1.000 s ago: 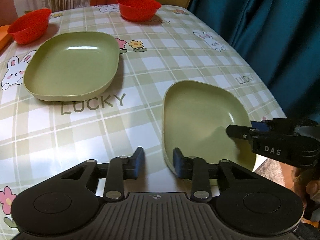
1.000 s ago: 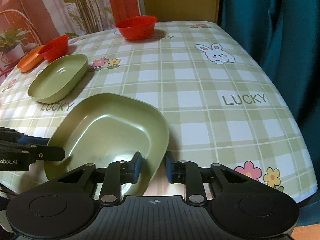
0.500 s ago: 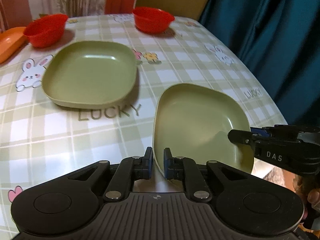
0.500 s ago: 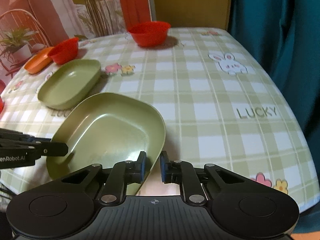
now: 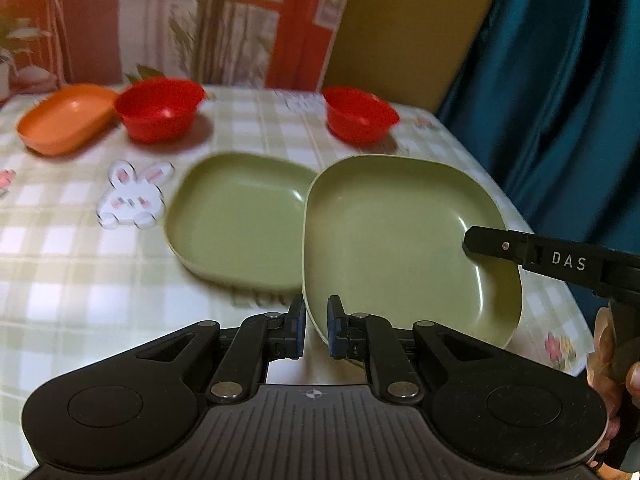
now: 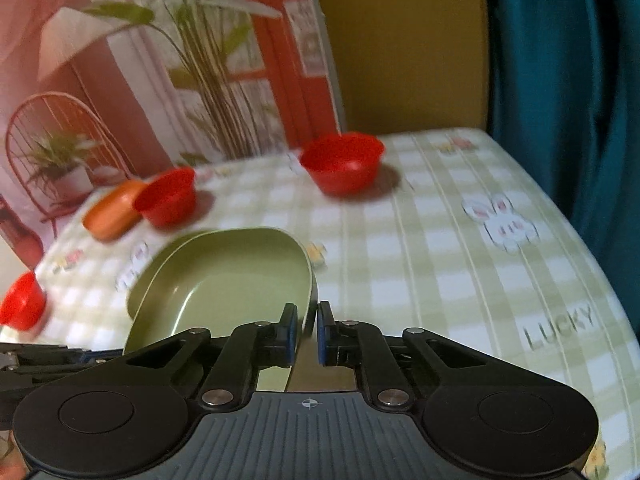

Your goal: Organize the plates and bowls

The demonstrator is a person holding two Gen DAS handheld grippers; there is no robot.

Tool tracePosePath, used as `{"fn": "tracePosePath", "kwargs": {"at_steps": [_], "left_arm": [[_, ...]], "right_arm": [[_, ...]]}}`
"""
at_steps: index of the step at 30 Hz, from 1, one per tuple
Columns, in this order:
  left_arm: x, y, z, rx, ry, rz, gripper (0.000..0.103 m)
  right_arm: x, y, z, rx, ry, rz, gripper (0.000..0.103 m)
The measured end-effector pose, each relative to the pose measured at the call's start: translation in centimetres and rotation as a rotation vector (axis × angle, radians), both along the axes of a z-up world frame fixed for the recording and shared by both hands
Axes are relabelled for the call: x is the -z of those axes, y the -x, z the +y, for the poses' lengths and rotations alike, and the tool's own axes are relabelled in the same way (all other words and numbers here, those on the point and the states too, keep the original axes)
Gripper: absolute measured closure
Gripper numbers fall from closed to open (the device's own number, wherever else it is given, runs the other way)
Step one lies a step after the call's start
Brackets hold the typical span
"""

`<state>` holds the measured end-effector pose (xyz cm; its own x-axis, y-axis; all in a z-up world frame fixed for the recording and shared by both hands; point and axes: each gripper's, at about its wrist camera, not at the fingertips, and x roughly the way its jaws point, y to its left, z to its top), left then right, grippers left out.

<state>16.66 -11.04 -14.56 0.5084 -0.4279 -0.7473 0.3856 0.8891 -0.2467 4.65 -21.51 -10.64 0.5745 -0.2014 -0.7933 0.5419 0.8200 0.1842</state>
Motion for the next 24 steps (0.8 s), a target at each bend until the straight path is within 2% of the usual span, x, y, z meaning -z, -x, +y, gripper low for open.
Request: {"fn": "tracePosePath", "kwargs": {"at_steps": [6,13,19,24], "left_arm": [[-3.0,-2.3,1.8,-0.062,0.012,-0.071,0.091],[-7.2,-5.7,3.3,-0.102,-0.023,-0.170,0.091],[-9.7,-8.2,3.9,-0.120,-0.056,-0.231,0.091],[-9.4,-9.5,4.1,-0.108,-0.075,-0.235,0.091]], "right_arm": [[-2.2,-3.9,0.2,-0.029,0.025,-0.074,0.094],[-4.0,-7.8,0.6,-0.029,0.013,-0.163,0.092],[-3.8,-10.6,0.7,-0.022,-0.009,-0.198,0.092],[-2.5,-11.6,0.5,-0.011,-0.020,-0.189,0.092]]}}
